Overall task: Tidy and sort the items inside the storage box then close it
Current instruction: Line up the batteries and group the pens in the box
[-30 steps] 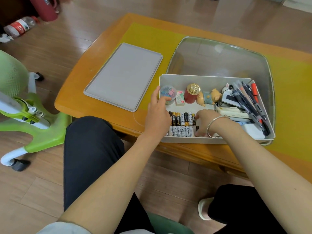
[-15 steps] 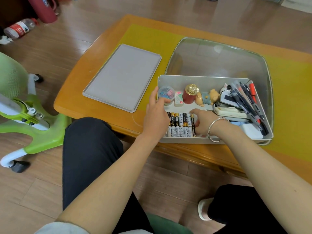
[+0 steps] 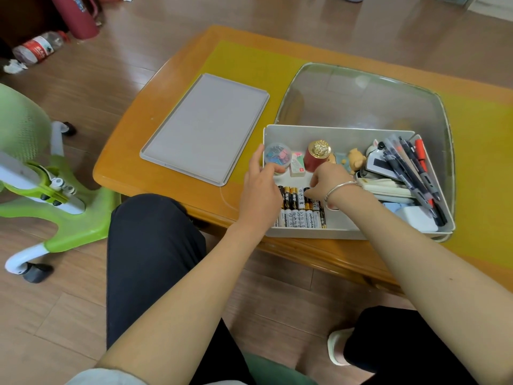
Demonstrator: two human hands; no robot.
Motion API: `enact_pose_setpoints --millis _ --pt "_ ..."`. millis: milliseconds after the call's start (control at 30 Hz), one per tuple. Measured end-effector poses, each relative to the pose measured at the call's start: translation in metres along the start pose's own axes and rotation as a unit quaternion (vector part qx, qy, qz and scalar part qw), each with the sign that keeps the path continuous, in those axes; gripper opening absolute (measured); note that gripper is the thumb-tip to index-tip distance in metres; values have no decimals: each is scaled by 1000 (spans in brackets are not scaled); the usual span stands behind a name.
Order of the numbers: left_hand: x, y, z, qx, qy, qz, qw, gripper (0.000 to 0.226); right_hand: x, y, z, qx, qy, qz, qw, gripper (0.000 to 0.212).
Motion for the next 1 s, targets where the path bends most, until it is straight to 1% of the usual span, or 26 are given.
enact_pose_setpoints --millis 33,133,300,367,433,500,600,667,800,900,1000 --pt "0 0 0 1 0 0 1000 27 2 0 1 -1 8 8 1000 23" --pt "0 -1 -1 2 2 -1 1000 26 8 -2 1 11 31 16 999 34" --pt "0 -1 -1 -3 2 0 1000 25 9 -4 0 24 43 17 999 37" --pt "0 -1 -1 -2 3 0 1000 26 9 -4 -1 49 43 11 998 39" --pt "0 -1 -1 1 4 -1 1000 26 8 -6 -3 84 43 6 996 35" --pt "0 -1 0 3 2 0 1000 27 6 -11 -6 131 40 11 990 25" --pt "0 0 0 4 0 1 1000 26 1 -22 -17 198 56 14 979 17" --pt "0 -1 0 3 -2 0 1000 26 -2 -28 -24 185 61 -1 981 14" --pt "0 -1 0 3 -5 1 1000 26 -6 -28 -23 57 29 -37 997 17" --pt "-1 0 -1 2 -3 2 1000 26 -7 -20 -13 2 -3 -5 1000 22" --pt "0 -1 -1 5 -1 -1 1000 26 -6 -17 -10 0 2 1 1000 28"
Point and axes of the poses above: each hand's wrist, its own x-axis towards the middle knuckle, its own y-axis out of the palm, z = x × y, the point moved 3 cm from there along x, towards the middle knuckle, and after that the axes turned 7 degrees about -x, right-handed, at the moved point
